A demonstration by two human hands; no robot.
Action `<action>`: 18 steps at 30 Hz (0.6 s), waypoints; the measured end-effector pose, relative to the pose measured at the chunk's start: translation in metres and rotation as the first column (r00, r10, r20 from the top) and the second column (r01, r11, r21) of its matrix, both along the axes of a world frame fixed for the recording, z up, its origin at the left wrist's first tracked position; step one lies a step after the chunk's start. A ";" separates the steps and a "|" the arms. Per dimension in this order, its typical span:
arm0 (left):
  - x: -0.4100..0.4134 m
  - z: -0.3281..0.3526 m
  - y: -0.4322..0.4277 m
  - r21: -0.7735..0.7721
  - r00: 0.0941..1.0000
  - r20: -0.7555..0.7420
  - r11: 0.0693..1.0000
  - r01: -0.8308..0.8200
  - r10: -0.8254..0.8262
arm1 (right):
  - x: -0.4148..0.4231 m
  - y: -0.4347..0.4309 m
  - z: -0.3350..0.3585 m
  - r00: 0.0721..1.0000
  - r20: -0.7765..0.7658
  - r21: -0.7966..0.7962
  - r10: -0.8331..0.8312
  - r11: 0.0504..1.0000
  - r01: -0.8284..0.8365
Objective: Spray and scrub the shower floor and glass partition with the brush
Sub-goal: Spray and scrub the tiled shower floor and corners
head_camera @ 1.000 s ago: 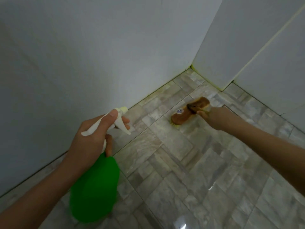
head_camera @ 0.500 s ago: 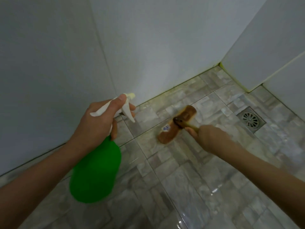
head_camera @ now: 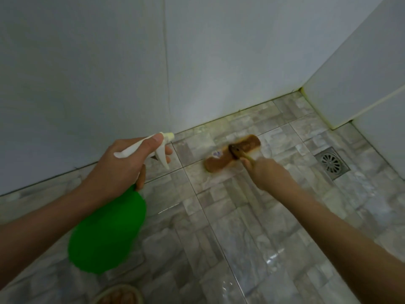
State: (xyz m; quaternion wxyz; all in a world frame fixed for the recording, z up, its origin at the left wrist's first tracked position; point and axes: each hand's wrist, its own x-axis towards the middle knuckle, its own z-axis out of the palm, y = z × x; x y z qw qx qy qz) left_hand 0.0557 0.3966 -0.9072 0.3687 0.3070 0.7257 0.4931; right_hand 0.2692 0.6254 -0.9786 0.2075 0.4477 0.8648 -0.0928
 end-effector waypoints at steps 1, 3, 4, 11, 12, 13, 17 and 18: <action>0.002 -0.001 -0.002 -0.014 1.000 -0.004 1.000 0.018 -0.019 | -0.024 0.005 -0.004 0.999 -0.044 -0.005 0.021 1.000 -0.021; 0.007 -0.004 -0.005 -0.053 0.999 -0.022 0.998 0.042 -0.043 | -0.063 0.010 -0.007 0.994 -0.107 0.001 0.004 1.000 -0.004; 0.009 -0.005 -0.007 -0.057 0.998 -0.030 0.997 0.048 -0.050 | -0.069 0.013 -0.011 0.989 -0.145 -0.005 -0.008 1.000 0.008; 0.003 0.003 -0.024 -0.005 0.999 0.001 0.999 -0.039 0.039 | 0.068 -0.071 0.006 0.985 -0.027 -0.084 -0.172 0.982 0.169; 0.002 0.003 -0.026 -0.004 0.999 0.006 0.999 -0.045 0.045 | 0.060 -0.073 0.007 0.984 -0.039 -0.085 -0.175 0.982 0.172; 0.001 0.003 -0.027 -0.006 0.999 0.013 0.999 -0.043 0.043 | 0.040 -0.070 0.008 0.986 -0.054 -0.085 -0.160 0.984 0.155; 0.008 -0.006 -0.034 -0.050 0.999 -0.025 0.998 0.025 -0.026 | -0.068 -0.042 -0.005 0.974 -0.220 -0.061 -0.046 0.998 0.033; 0.010 -0.008 -0.035 -0.052 0.999 -0.027 0.998 0.039 -0.041 | -0.080 -0.037 -0.009 0.972 -0.230 -0.054 -0.043 0.998 0.031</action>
